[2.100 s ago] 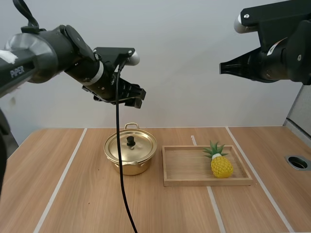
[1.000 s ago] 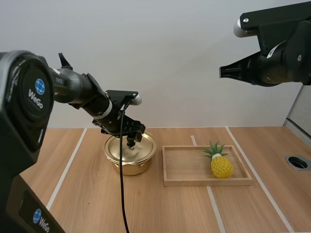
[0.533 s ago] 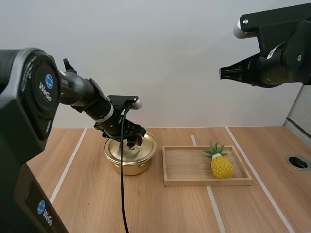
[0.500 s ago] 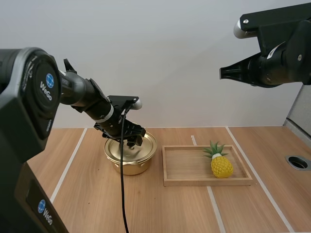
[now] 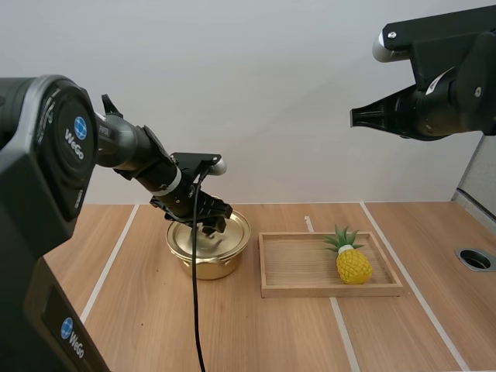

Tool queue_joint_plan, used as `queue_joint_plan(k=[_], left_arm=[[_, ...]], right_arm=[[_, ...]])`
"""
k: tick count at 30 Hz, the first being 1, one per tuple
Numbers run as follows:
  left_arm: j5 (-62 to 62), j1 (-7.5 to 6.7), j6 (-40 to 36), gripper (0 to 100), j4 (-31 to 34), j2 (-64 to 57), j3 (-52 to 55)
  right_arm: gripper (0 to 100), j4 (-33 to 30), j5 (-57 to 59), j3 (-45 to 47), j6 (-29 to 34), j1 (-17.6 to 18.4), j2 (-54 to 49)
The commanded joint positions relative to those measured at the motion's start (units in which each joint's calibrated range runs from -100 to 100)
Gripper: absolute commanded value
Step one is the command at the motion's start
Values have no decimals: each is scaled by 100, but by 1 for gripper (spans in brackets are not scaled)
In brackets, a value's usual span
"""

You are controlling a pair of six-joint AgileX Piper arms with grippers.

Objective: Open the pot, put the pineapple inside, and close it

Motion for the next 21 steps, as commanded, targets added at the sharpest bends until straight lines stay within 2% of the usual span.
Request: queue_joint_plan(k=[1, 2, 3, 13, 21], left_arm=[[110, -10, 7, 30, -73, 25, 6], [110, -10, 7, 8, -73, 25, 6], [124, -10, 7, 0, -73, 25, 6], [31, -10, 7, 0, -258, -102, -77], [31, -10, 7, 0, -323, -860, -861]], right_arm=[[0, 16, -30, -62, 14, -19, -21], [0, 16, -8, -62, 14, -19, -21], [0, 16, 13, -62, 14, -19, -21], [0, 16, 64, -62, 14, -19, -21], [0, 16, 151, -62, 4, -19, -21]])
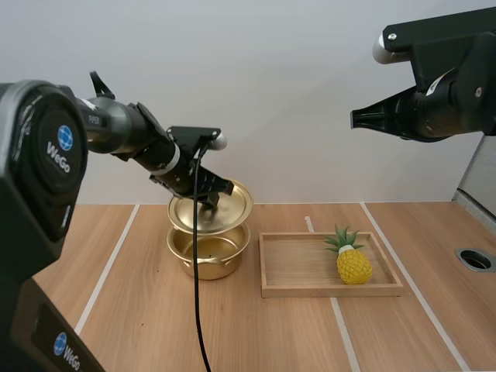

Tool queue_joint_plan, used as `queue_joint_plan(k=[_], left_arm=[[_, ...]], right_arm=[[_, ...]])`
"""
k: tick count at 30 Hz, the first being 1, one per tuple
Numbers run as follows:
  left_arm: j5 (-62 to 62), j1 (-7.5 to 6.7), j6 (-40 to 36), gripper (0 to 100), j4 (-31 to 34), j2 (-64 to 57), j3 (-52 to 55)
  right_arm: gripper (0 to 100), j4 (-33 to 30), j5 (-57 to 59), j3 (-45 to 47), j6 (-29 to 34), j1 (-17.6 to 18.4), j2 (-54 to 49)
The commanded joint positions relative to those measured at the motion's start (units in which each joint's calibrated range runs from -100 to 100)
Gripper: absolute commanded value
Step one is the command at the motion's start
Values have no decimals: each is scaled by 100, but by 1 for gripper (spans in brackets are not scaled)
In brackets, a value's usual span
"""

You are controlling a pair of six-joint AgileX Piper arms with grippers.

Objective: Open the pot, put the pineapple inside, and close it

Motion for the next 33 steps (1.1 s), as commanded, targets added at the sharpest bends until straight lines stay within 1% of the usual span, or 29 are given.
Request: queue_joint_plan(k=[1, 5, 13, 23, 30, 33], left_arm=[[-21, -10, -19, 0, -206, -436, -330], [-120, -10, -19, 0, -318, -957, -692], [-958, -10, -19, 0, -540, -2063, -989], [-2739, -10, -19, 0, -605, -3324, -1099], [-4334, -10, -19, 0, -605, -3997, -1099], [-4624, -10, -19, 0, -605, -4143, -1099]], right_arm=[[0, 16, 111, -62, 4, -19, -21], [0, 16, 219, -62, 4, -19, -21], [0, 16, 257, -62, -6, -19, -21], [0, 16, 369, -62, -26, -19, -21], [0, 16, 460, -62, -26, -19, -21], [0, 16, 514, -62, -26, -19, -21]])
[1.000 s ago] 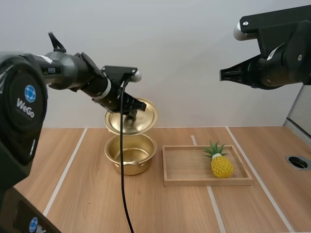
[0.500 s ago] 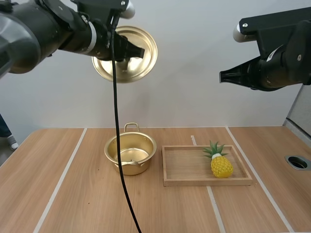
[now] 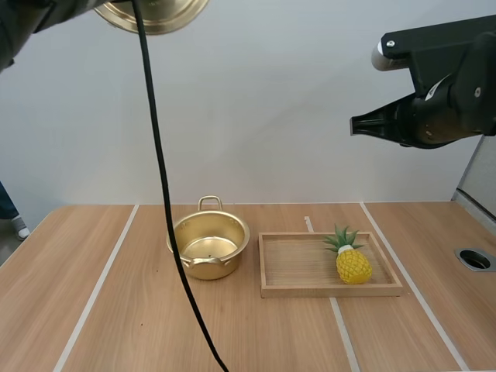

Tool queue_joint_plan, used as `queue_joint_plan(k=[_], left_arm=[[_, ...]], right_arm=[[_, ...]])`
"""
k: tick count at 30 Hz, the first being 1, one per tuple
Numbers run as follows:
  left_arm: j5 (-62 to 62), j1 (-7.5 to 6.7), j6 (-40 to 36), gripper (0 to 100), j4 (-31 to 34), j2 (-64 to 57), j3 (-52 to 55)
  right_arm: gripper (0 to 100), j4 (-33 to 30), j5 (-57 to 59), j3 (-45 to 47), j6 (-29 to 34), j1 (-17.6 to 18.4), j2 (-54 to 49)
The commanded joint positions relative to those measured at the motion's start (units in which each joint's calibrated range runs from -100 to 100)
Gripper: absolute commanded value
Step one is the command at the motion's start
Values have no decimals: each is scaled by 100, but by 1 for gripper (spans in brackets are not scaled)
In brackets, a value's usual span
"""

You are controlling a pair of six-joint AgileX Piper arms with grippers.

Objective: Open the pot, put the pineapple inside, and close it

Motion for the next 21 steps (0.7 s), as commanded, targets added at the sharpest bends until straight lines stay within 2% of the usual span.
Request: queue_joint_plan(k=[1, 12, 18, 21], left_arm=[[-1243, -10, -19, 0, -113, -457, -53], [-1261, -10, -19, 0, -113, -572, -53], [-1261, -10, -19, 0, -101, -572, -53], [-1261, -10, -19, 0, -101, -572, -53]], right_arm=[[0, 16, 129, -62, -26, -19, -21], [0, 16, 186, -62, -471, -19, 111], [0, 28, 715, -62, -502, -19, 502], [0, 65, 899, -62, -747, -19, 744]])
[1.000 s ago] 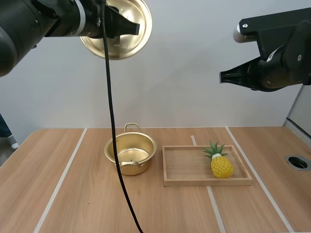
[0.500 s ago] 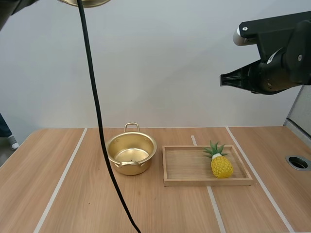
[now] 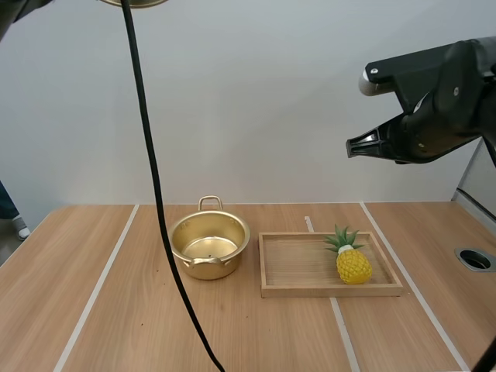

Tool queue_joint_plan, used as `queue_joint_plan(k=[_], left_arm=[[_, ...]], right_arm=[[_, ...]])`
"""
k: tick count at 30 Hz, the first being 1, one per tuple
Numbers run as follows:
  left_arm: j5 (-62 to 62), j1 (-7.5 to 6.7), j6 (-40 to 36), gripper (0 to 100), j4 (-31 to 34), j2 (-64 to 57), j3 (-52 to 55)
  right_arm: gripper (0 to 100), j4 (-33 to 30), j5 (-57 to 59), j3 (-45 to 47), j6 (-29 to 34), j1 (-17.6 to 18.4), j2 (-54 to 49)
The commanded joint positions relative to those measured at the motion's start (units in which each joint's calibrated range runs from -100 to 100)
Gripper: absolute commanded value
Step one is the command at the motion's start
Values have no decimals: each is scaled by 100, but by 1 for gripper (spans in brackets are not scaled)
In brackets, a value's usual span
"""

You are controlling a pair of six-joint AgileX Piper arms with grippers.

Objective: Open the pot, put the pineapple inside, and close it

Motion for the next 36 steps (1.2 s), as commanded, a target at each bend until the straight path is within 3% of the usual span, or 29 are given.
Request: queue_joint_plan(k=[1, 10, 18, 19, 20, 24, 25, 36], left_arm=[[-183, -10, -19, 0, -77, -38, -48], [-183, -10, -19, 0, -77, -38, -48], [-183, -10, -19, 0, -77, -38, -48], [-183, -10, -19, 0, -77, -38, -48], [-183, -10, -19, 0, -77, -38, -48], [-183, -10, -19, 0, -77, -38, -48], [-183, -10, -19, 0, -77, -38, -48], [-183, -10, -19, 0, -77, -38, -48]], right_arm=[[0, 32, 216, -47, -232, -19, 187], [0, 456, 534, -47, -267, -19, 555], [0, 323, 768, -47, -267, -19, 560], [5, 323, 768, -47, -267, -19, 560], [19, 323, 768, -47, -267, -19, 560], [89, 323, 713, -47, -267, -19, 560], [100, 323, 670, -47, -267, -19, 560], [100, 364, 688, -47, -267, -19, 863]])
